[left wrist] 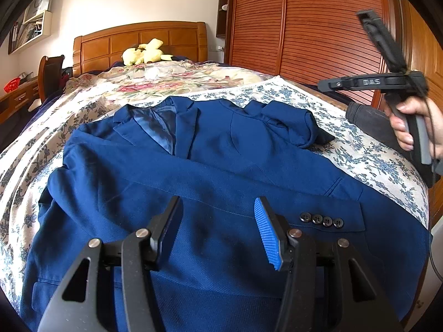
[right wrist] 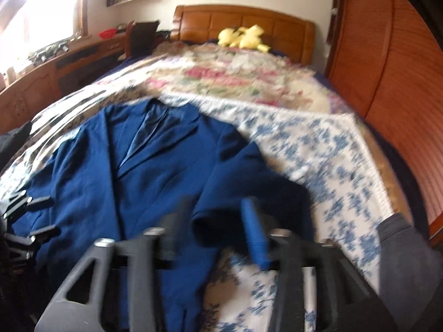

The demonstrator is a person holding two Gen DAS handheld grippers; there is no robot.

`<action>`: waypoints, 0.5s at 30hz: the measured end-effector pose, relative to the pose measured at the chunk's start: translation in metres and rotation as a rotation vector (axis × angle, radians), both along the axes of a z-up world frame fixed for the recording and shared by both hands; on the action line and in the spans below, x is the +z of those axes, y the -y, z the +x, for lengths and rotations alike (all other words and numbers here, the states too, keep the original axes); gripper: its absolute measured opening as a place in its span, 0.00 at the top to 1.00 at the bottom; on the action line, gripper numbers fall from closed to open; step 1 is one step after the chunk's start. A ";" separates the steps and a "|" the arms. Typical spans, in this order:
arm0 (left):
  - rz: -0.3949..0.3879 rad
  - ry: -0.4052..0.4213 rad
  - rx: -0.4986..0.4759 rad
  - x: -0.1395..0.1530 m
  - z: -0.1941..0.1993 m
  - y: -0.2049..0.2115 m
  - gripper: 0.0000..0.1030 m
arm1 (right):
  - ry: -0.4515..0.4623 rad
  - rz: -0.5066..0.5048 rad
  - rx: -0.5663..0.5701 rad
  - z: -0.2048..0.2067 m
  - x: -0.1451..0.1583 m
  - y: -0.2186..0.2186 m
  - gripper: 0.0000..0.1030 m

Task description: Fold large clothes

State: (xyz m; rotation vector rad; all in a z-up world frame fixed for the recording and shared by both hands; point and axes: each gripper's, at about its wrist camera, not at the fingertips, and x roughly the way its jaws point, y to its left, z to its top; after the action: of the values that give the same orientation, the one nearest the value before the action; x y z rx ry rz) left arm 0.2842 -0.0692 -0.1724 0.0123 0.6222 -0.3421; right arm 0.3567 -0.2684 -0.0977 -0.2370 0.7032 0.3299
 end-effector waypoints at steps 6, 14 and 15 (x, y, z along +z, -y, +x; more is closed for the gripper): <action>0.001 0.000 0.000 0.000 0.000 0.001 0.49 | -0.037 -0.023 -0.110 0.037 -0.018 0.028 0.39; 0.004 -0.003 0.000 0.000 0.001 0.002 0.49 | -0.122 -0.040 -0.230 0.074 -0.063 0.070 0.39; 0.004 -0.003 -0.001 0.000 0.001 0.001 0.49 | -0.132 -0.046 -0.246 0.078 -0.069 0.075 0.39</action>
State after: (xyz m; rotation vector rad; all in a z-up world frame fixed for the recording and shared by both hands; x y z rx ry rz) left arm 0.2850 -0.0703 -0.1725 0.0157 0.6261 -0.3417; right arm 0.4344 -0.3437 -0.1670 -0.1705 0.8618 0.0951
